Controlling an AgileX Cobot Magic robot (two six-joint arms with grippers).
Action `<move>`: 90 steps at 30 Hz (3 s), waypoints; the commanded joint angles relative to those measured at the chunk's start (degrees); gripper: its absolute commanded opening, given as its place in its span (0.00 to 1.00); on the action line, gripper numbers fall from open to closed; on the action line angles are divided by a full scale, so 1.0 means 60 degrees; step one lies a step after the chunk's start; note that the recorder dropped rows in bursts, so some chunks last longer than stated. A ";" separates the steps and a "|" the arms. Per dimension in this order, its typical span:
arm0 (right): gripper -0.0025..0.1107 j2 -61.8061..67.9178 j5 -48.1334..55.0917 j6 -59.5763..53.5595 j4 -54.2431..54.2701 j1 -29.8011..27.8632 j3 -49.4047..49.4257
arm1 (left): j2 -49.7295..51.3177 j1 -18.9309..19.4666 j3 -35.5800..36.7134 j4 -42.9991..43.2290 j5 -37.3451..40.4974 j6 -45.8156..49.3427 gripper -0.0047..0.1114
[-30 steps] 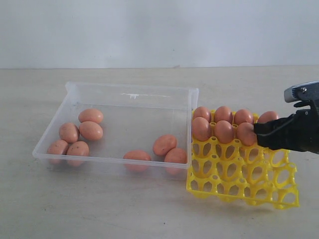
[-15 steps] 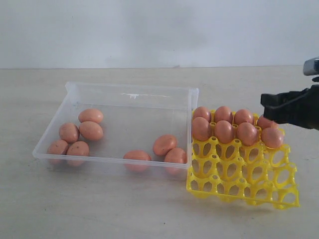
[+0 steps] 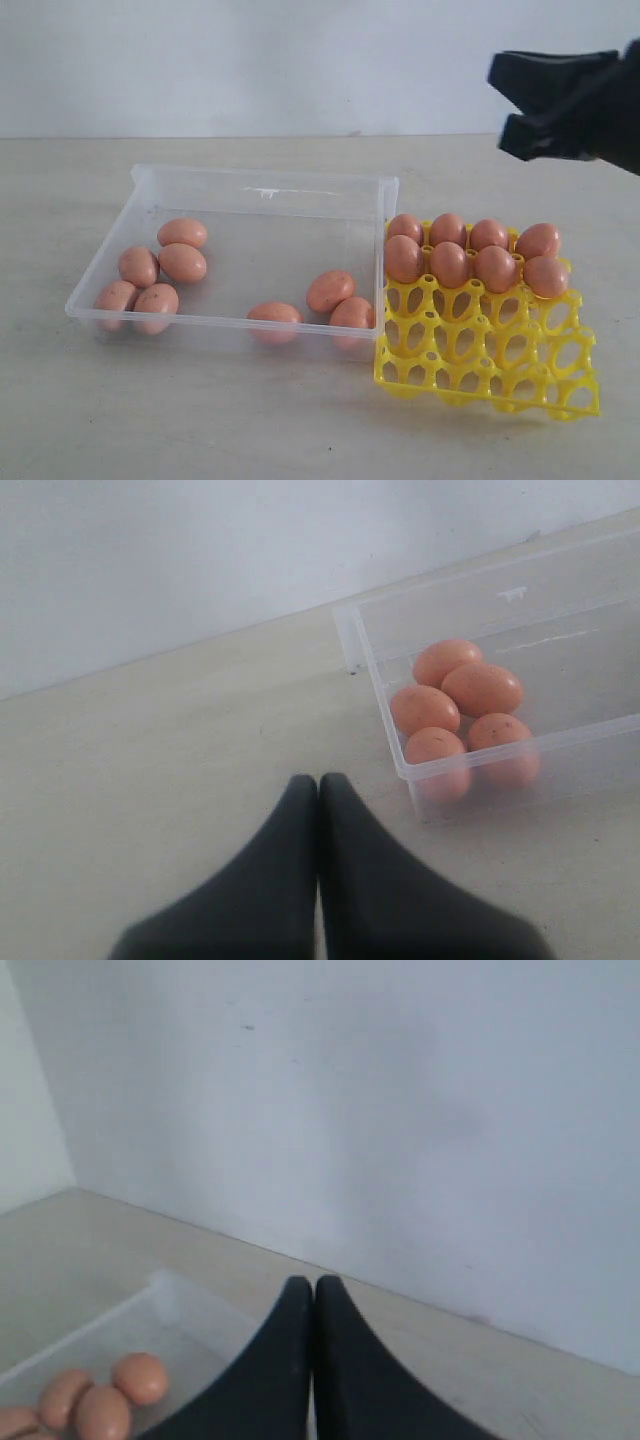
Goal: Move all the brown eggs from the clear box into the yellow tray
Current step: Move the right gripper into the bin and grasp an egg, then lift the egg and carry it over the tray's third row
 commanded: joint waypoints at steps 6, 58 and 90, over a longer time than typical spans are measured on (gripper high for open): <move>0.02 0.3483 0.8499 -0.0678 -0.0228 0.4998 -0.5707 | -0.0018 0.0013 -0.0009 -0.0074 -0.0072 0.0003 0.00; 0.04 1.2490 1.3842 -0.7414 0.7695 0.5652 -1.5256 | -0.0018 0.0013 -0.0009 -0.0074 -0.0072 0.0003 0.00; 0.02 0.3020 -0.2718 0.7847 -0.5961 0.1488 -0.2032 | -0.0018 0.0013 -0.0009 -0.0074 -0.0072 0.0003 0.00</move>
